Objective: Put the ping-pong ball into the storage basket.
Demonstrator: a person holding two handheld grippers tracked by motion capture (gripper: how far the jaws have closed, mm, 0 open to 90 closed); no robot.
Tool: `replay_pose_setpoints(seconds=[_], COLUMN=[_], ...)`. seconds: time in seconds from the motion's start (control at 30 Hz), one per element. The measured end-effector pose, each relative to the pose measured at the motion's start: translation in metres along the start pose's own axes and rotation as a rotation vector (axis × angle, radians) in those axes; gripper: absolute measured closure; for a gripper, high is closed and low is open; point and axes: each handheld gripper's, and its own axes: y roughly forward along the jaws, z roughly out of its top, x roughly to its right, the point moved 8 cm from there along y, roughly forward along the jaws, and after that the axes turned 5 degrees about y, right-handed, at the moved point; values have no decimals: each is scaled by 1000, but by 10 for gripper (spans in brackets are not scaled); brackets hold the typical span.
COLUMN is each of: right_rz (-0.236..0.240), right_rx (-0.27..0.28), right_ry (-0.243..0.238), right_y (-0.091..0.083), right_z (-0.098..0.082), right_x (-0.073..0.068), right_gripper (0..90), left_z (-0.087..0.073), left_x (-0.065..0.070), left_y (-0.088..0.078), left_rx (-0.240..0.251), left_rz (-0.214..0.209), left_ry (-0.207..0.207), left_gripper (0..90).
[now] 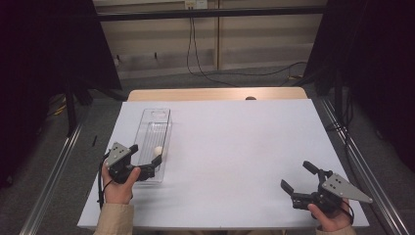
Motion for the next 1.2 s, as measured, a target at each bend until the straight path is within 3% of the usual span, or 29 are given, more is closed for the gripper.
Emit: replay_pose_setpoints(seconds=[0.17, 0.4, 0.5, 0.8, 1.2], right_rz=[3, 2, 6, 2, 8], right_rx=[-1, -1, -5, 0, -3], right_ry=[-10, -12, -12, -14, -11], right_y=[1, 2, 1, 2, 2], right_z=[0, 0, 0, 0, 0], right_x=[0, -1, -2, -1, 0], right_gripper=[14, 14, 15, 15, 15], left_z=[0, -3, -4, -8, -10], left_x=[0, 2, 0, -4, -9], left_y=[-5, -13, -17, -22, -30], left_rx=[30, 38, 43, 61, 77], left_rz=[-12, -33, -14, -23, -1], left_ry=[-7, 13, 11, 8, 20], left_gripper=[31, 30, 30, 30, 30])
